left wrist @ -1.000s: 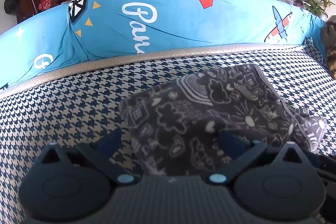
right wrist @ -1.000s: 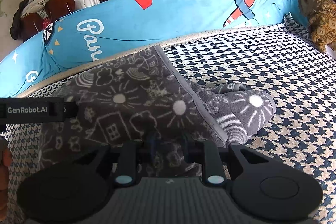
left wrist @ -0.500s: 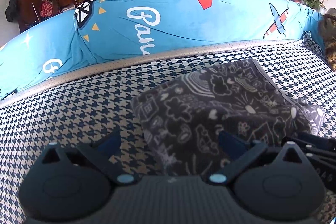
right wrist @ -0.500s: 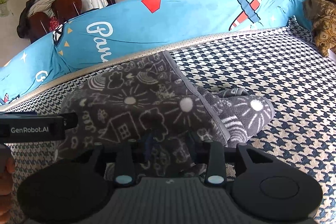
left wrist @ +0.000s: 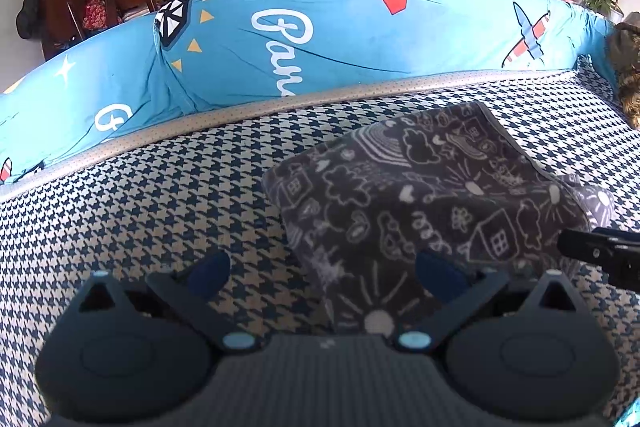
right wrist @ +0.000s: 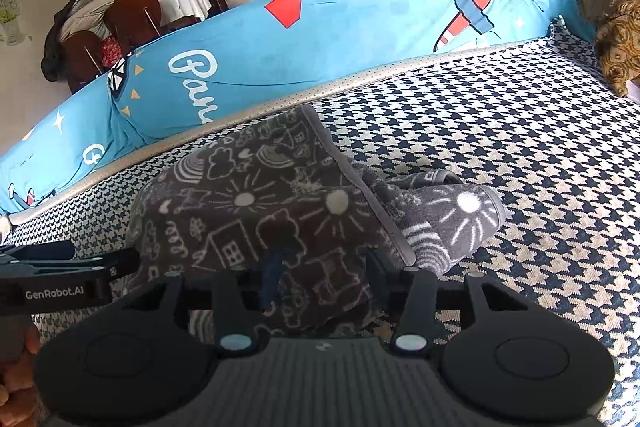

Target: Fold clothes

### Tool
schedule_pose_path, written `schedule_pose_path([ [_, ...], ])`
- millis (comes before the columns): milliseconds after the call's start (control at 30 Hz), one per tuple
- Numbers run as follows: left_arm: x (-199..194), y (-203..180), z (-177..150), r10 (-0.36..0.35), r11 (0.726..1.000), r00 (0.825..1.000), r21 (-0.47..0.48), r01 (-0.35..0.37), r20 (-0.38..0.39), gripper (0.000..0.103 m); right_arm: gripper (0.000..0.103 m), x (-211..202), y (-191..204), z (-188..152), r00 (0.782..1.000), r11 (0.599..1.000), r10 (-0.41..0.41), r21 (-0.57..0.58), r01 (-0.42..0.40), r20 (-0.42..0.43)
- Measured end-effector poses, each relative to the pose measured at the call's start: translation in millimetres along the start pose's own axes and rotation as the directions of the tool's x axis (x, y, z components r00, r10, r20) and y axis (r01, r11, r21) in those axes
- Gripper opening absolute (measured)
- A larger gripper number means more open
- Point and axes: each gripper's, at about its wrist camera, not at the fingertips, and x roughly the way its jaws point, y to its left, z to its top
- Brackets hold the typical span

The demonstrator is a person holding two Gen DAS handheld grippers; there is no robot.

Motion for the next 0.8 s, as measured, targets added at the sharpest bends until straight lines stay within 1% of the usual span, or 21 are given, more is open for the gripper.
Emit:
schedule_pose_path([
  [167, -4, 1, -5, -0.001, 1.000, 1.000, -0.009, 0.001, -0.015, 0.103, 0.059, -2, -3, 2, 1.000, 1.000, -0.003, -0.028, 0.003, -0.017],
  [333, -7, 1, -12, -0.001, 1.000, 0.999, -0.031, 0.000, -0.040, 0.103, 0.065, -3, -15, 3, 1.000, 0.998, -0.007, 0.057, 0.008, -0.022],
  [400, -7, 1, -14, -0.004, 0.999, 0.999, -0.038, 0.003, -0.050, 0.103, 0.066, -3, -19, 4, 1.000, 0.996, -0.017, 0.091, 0.019, -0.024],
  [533, -8, 0, -20, -0.009, 0.999, 0.997, -0.050, 0.006, -0.070, 0.103, 0.066, 1, -21, 3, 0.998, 0.993, -0.042, 0.104, 0.046, -0.037],
  [800, -11, 2, -27, -0.027, 0.997, 0.995, -0.079, 0.020, -0.097, 0.103, 0.067, 6, -26, 1, 0.997, 0.990, -0.049, 0.132, 0.056, -0.057],
])
